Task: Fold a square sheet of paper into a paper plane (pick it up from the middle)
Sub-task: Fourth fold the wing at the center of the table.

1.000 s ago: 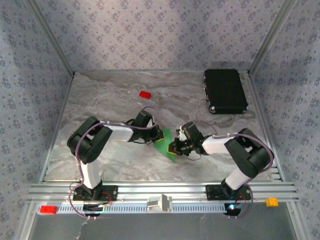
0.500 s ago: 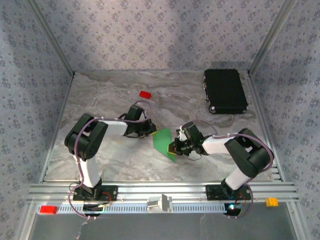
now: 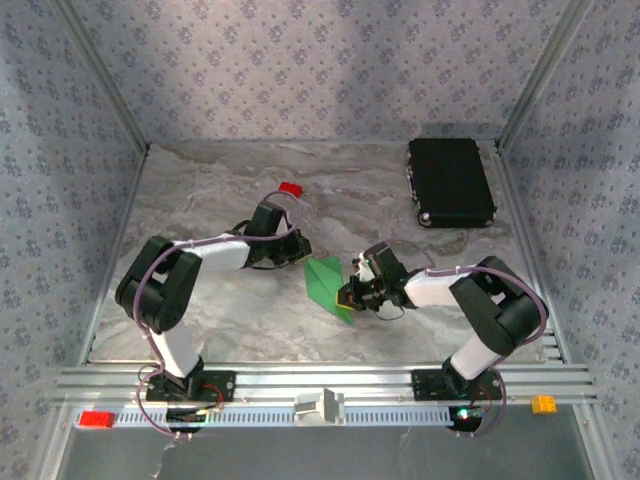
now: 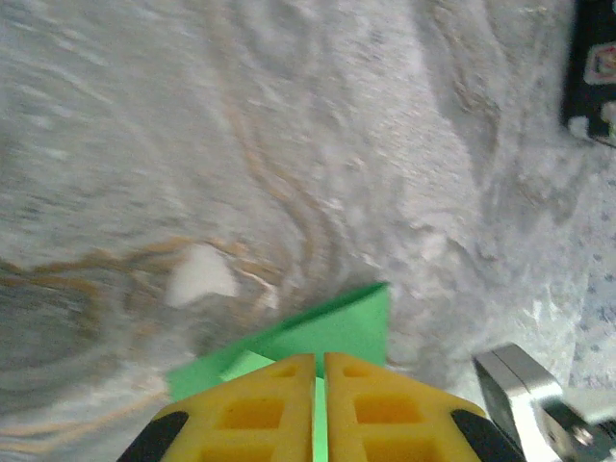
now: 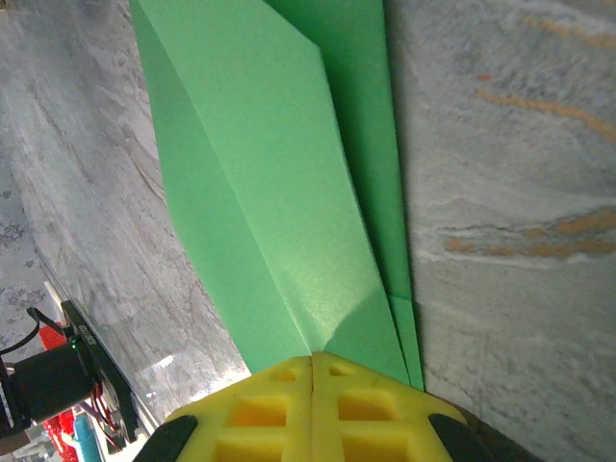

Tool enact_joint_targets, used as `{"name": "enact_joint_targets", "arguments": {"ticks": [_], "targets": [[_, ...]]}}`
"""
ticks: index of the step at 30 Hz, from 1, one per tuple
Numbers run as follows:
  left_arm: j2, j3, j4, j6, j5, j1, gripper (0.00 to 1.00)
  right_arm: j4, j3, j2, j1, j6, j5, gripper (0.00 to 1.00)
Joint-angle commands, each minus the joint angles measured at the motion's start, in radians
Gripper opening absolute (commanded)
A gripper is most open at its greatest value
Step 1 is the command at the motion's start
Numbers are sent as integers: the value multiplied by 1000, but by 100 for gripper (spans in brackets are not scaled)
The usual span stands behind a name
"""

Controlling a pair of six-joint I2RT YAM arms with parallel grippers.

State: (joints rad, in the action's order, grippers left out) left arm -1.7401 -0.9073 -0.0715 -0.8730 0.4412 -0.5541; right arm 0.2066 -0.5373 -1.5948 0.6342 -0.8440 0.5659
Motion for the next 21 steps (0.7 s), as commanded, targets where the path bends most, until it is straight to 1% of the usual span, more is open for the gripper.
{"name": "enact_joint_targets", "arguments": {"ticks": [1, 5, 8, 10, 14, 21], "targets": [[9, 1, 9, 21, 14, -53, 11, -162, 18, -23, -7, 26, -49, 2], [-32, 13, -23, 4, 21, -96, 11, -163, 16, -24, -8, 25, -52, 2], [-64, 16, -58, -14, 37, -108, 11, -163, 13, -22, -8, 23, -52, 2], [-83, 8, -52, -11, 35, -114, 10, -163, 11, -21, -9, 21, -50, 2], [-113, 15, -35, -13, 18, -115, 10, -163, -1, -13, -9, 19, -42, 2], [-141, 55, -65, -34, 17, -110, 9, -181, -67, 35, 0, 9, -13, 3]]}}
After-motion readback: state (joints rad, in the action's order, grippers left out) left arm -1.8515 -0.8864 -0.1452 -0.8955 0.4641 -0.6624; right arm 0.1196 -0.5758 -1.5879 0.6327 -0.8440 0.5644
